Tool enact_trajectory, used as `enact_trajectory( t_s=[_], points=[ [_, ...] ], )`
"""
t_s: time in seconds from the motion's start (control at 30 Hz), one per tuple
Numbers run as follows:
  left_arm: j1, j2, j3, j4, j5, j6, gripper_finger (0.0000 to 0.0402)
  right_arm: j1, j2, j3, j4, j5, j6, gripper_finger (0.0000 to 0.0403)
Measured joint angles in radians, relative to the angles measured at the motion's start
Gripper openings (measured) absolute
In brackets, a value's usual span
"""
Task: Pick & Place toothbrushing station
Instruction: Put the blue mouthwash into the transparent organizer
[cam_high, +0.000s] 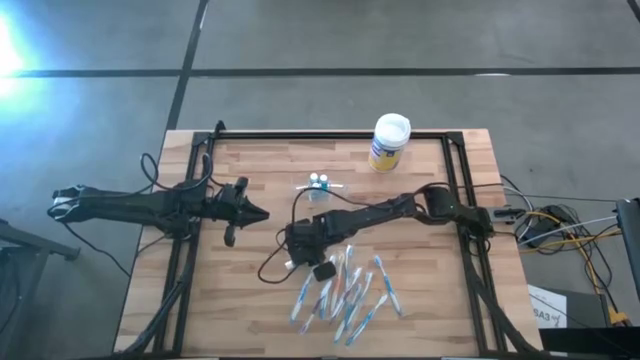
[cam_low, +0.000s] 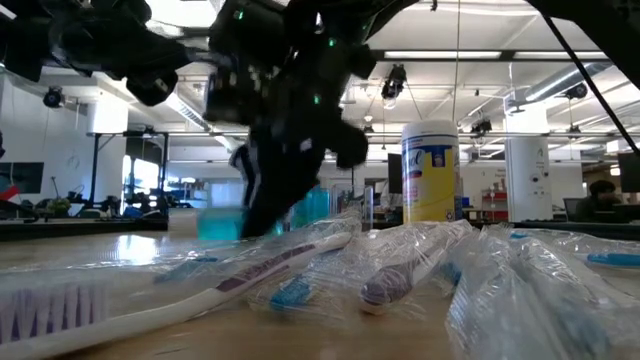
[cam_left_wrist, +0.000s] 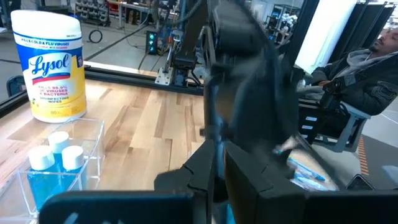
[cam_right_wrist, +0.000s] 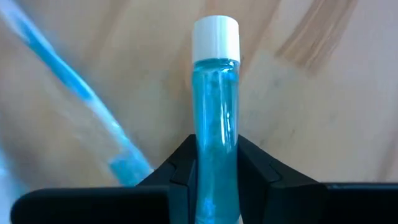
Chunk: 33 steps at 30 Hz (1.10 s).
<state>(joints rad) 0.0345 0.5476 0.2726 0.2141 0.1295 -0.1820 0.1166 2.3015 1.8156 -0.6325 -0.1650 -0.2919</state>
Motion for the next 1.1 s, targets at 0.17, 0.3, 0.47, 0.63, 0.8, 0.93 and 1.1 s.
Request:
enact_trajectory(
  t_s=[0.17,0.3,0.47,0.63,0.8,0.93,1.1],
  points=[
    [0.000,-0.001,0.000,0.013,0.000,-0.008,0.0037,0.007,-0.108,-0.020,0.024,-0.050,0.013,0.0063],
    [0.000,-0.002,0.000,0.014,0.000,-0.012,0.0037,0.018,-0.181,-0.083,0.072,-0.073,0.029,0.0063],
    [0.000,-0.003,0.000,0.021,0.000,-0.017,0.0037,0.022,-0.363,-0.268,0.378,-0.151,0.074,0.0063],
    [0.000,-0.004,0.000,0.019,0.000,-0.017,0.0037,0.021,-0.561,-0.569,0.697,-0.138,0.131,0.0063],
    [-0.009,0.003,0.000,0.020,0.017,0.003,0.0037,0.018,-0.731,-0.865,1.018,-0.044,0.159,0.0063],
    [-0.012,0.047,0.017,0.001,-0.042,0.013,0.0037,0.018,-0.772,-1.083,1.328,0.001,0.187,0.0063],
    [-0.012,0.177,0.155,-0.138,-0.068,0.002,0.0023,0.016,-0.753,-1.271,1.684,0.143,0.185,0.0068]
  ],
)
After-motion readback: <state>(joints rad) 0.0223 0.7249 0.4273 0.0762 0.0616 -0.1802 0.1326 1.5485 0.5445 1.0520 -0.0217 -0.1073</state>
